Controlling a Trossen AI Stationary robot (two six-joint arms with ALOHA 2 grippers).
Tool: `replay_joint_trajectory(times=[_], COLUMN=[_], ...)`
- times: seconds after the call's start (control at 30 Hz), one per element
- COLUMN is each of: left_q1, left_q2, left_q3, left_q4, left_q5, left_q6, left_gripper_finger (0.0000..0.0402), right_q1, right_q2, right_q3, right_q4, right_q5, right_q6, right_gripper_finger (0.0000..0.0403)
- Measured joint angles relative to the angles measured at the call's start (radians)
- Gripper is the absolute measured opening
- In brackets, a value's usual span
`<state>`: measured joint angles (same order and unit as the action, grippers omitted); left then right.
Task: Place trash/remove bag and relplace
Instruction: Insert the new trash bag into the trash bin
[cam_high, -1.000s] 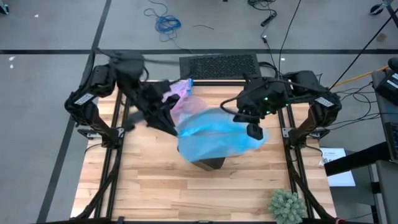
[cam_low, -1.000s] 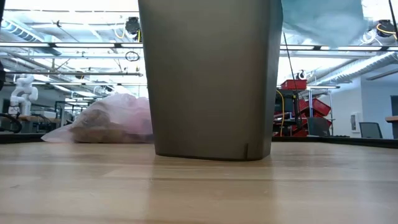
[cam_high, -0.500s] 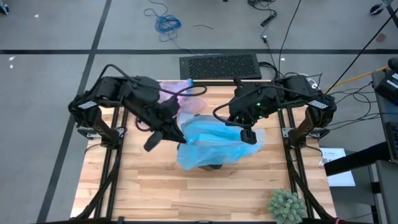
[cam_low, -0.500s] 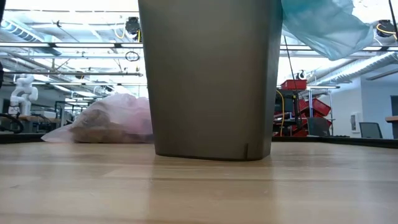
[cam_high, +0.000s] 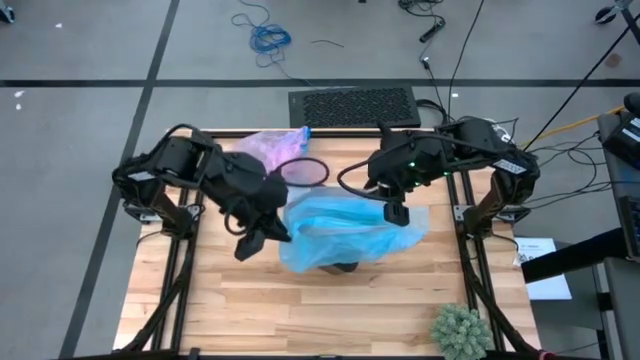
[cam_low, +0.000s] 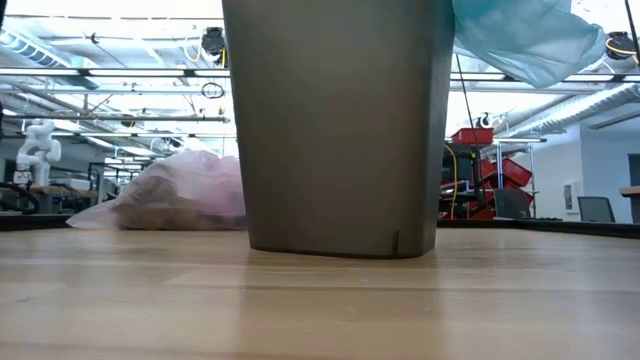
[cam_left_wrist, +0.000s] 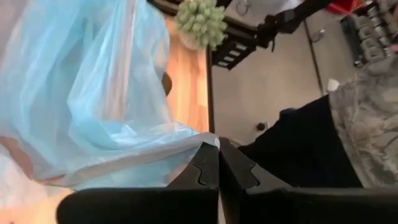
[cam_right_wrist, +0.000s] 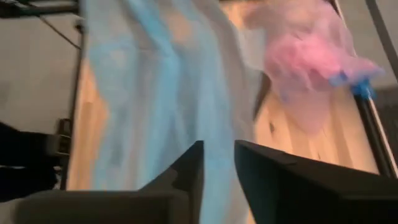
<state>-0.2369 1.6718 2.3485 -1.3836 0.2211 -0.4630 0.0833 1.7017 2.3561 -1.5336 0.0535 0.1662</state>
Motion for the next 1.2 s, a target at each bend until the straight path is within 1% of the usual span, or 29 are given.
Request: replay_joint_trajectory(times=[0.13, 0.27, 0.37, 0.47, 0.53, 0.6, 0.67, 0.73, 0.77, 0.8, 0.9, 1.0, 1.1, 1.2], left_q1=[-0.041, -0.078, -0.111, -0.138, -0.158, -0.176, -0.193, -0.207, -0.213, -0.219, -0.231, -0.252, -0.277, -0.298], left_q2=[0.004, 0.004, 0.004, 0.004, 0.003, 0.002, 0.0, 0.0, 0.0, 0.0, -0.001, 0.0, 0.0, 0.0], left_q3=[-0.02, -0.049, -0.059, -0.06, -0.06, -0.06, -0.06, -0.06, -0.06, -0.06, -0.071, -0.091, -0.125, -0.135], left_q4=[-0.024, -0.021, -0.013, -0.01, -0.009, -0.01, -0.011, -0.019, -0.024, -0.028, -0.049, -0.055, -0.058, -0.054], left_q5=[-0.054, -0.078, -0.1, -0.131, -0.154, -0.176, -0.205, -0.24, -0.257, -0.276, -0.326, -0.333, -0.334, -0.298], left_q6=[-0.028, -0.076, -0.108, -0.143, -0.164, -0.185, -0.196, -0.211, -0.215, -0.223, -0.262, -0.305, -0.357, -0.397], left_gripper_finger=[0.0, 0.0, 0.0, 0.0, 0.0, 0.0, 0.0, 0.0, 0.0, 0.0, 0.0, 0.0, 0.0, 0.0], right_q1=[-0.034, -0.064, -0.094, -0.122, -0.14, -0.157, -0.17, -0.176, -0.176, -0.176, -0.179, -0.192, -0.196, -0.194], right_q2=[0.048, 0.08, 0.095, 0.099, 0.097, 0.097, 0.104, 0.107, 0.108, 0.108, 0.108, 0.108, 0.107, 0.104], right_q3=[-0.005, -0.046, -0.079, -0.112, -0.134, -0.148, -0.172, -0.219, -0.25, -0.282, -0.359, -0.403, -0.4, -0.372], right_q4=[-0.035, 0.008, 0.027, 0.08, 0.13, 0.133, 0.137, 0.141, 0.153, 0.178, 0.211, 0.261, 0.28, 0.287], right_q5=[-0.001, -0.072, -0.086, -0.103, -0.133, -0.17, -0.22, -0.258, -0.268, -0.269, -0.269, -0.264, -0.265, -0.267], right_q6=[-0.005, -0.062, -0.094, -0.116, -0.124, -0.131, -0.146, -0.172, -0.189, -0.199, -0.197, -0.173, -0.169, -0.172], right_gripper_finger=[0.0134, 0.0174, 0.0192, 0.0197, 0.0187, 0.0159, 0.0112, 0.0049, 0.0025, 0.0014, 0.0009, 0.0002, 0.0001, 0.0001])
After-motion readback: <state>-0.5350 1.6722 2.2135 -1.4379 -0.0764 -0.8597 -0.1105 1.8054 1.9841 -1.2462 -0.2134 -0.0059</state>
